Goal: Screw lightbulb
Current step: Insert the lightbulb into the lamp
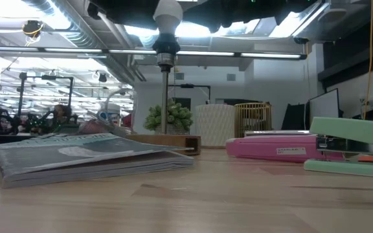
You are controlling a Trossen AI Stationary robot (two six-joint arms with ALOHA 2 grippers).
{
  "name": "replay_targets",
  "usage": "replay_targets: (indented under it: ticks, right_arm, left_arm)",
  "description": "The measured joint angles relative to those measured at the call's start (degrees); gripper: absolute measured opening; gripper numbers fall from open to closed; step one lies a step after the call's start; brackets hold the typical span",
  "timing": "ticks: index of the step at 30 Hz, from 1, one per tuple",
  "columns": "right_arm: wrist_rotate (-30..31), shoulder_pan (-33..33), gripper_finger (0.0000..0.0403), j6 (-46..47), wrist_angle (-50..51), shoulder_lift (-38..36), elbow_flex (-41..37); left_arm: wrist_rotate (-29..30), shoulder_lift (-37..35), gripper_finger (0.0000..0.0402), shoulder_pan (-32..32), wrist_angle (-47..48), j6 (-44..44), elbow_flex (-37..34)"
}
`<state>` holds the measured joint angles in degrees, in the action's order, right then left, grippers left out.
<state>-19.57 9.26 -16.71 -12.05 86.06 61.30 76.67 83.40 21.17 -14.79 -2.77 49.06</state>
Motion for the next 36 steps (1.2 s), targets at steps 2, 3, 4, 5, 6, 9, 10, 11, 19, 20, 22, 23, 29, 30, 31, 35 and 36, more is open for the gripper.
replay_targets:
  ticks: [2,3,4,5,6,9,10,11,19,20,22,23,29,30,31,35,36]
  right_arm:
    - [-0.51,-0.03,0.0044,0.00,0.08,0.00,0.00]
    - [-0.71,-0.07,0.0044,0.00,0.11,0.00,0.00]
    - [-1.16,-0.16,0.0044,0.00,0.15,0.02,0.00]
    - [-1.50,-0.43,0.0044,0.00,0.31,0.02,0.00]
    - [-1.63,-0.48,0.0044,0.00,0.31,0.02,0.00]
    - [-1.56,-1.26,0.0044,0.00,0.33,0.04,0.00]
    - [-1.47,-1.30,0.0044,0.00,0.40,0.07,0.00]
    - [-1.43,-1.47,0.0044,0.00,0.52,0.07,0.00]
    - [-0.35,-1.47,0.0044,-0.02,3.34,-0.31,0.00]
    - [0.47,-1.47,0.0044,-0.04,3.32,-0.35,0.00]
    - [2.50,-1.47,0.0044,-0.06,4.11,-0.81,0.00]
    - [3.53,-1.47,0.0044,-0.07,4.38,-1.08,0.00]
    - [6.56,-1.40,0.0044,-0.08,6.19,-4.60,0.00]
    - [6.55,-1.40,0.0044,-0.07,6.44,-5.27,0.00]
    - [6.56,-1.42,0.0044,-0.03,6.66,-5.99,0.00]
    - [6.56,-1.40,0.0044,2.56,6.62,-8.51,0.00]
    - [6.56,-1.40,0.0044,3.27,6.67,-9.07,0.00]
  left_arm:
    - [-0.17,0.00,0.0001,-0.32,0.60,-0.45,0.00]
    - [-0.20,0.00,0.0001,-0.41,0.95,-1.08,0.00]
    - [-0.26,0.00,0.0001,-0.60,1.03,-1.37,0.00]
    - [-0.41,0.00,0.0001,-0.78,1.03,-1.48,0.00]
    - [-0.52,0.00,0.0001,-1.02,1.00,-1.58,0.00]
    - [-0.62,0.00,0.0001,-1.72,0.91,-1.60,0.00]
    - [-0.62,0.00,0.0001,-1.89,0.89,-1.50,0.00]
    - [-0.61,0.00,0.0001,-1.90,0.87,-1.30,-0.01]
    - [6.11,0.00,0.0001,-0.23,0.86,0.17,0.00]
    - [7.98,0.00,0.0001,0.20,0.84,0.27,0.00]
    - [11.50,0.00,0.0001,1.22,0.86,0.47,0.00]
    - [12.83,0.00,0.0001,1.70,0.86,0.47,0.00]
    - [13.33,-0.38,0.0001,3.55,0.63,1.65,0.00]
    - [13.32,-0.57,0.0001,3.76,0.68,1.65,0.00]
    - [13.34,-0.67,0.0001,3.95,0.45,1.64,0.00]
    - [13.36,-1.36,0.0001,4.02,0.30,1.67,0.00]
    - [13.37,-1.38,0.0001,4.02,0.32,1.67,0.00]
